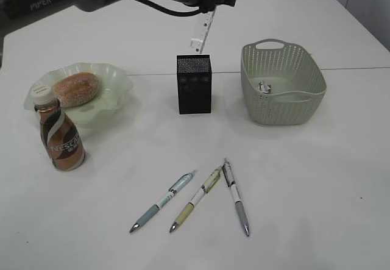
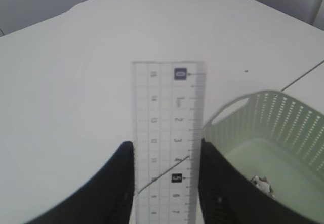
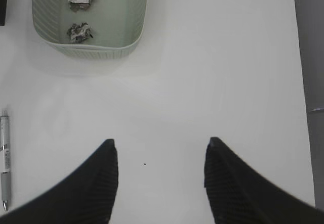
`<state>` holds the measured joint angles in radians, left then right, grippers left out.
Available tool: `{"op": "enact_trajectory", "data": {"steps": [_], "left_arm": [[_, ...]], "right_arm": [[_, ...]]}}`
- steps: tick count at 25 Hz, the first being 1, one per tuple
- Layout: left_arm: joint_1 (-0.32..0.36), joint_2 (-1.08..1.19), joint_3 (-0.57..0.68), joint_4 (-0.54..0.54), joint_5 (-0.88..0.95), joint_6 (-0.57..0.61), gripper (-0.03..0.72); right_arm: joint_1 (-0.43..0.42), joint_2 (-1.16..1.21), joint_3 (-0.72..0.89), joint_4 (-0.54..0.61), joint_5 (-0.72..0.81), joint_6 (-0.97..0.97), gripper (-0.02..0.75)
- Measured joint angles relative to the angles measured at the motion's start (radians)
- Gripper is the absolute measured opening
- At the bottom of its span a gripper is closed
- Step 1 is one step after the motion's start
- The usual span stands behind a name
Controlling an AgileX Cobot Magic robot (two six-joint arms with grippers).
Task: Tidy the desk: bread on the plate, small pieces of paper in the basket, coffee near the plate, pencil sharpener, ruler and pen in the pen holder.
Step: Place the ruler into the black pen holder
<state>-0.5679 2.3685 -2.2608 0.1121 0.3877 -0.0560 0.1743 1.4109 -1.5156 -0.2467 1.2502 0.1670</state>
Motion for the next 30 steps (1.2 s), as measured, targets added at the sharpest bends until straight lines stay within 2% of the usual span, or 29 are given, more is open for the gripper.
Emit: {"op": "enact_trajectory", "data": {"steps": [9, 30], "left_arm": [[0.02, 0.051, 0.0, -0.024, -0.063, 0.0, 0.283], [0.024, 0.07, 0.0, -0.034, -0.067, -0.002, 0.283]], "right_arm": [[0.0, 0.0, 0.0, -0.024, 0.0, 0.0, 0.404], [0.0, 0.0, 0.0, -0.028, 0.0, 0.0, 0.405]]}}
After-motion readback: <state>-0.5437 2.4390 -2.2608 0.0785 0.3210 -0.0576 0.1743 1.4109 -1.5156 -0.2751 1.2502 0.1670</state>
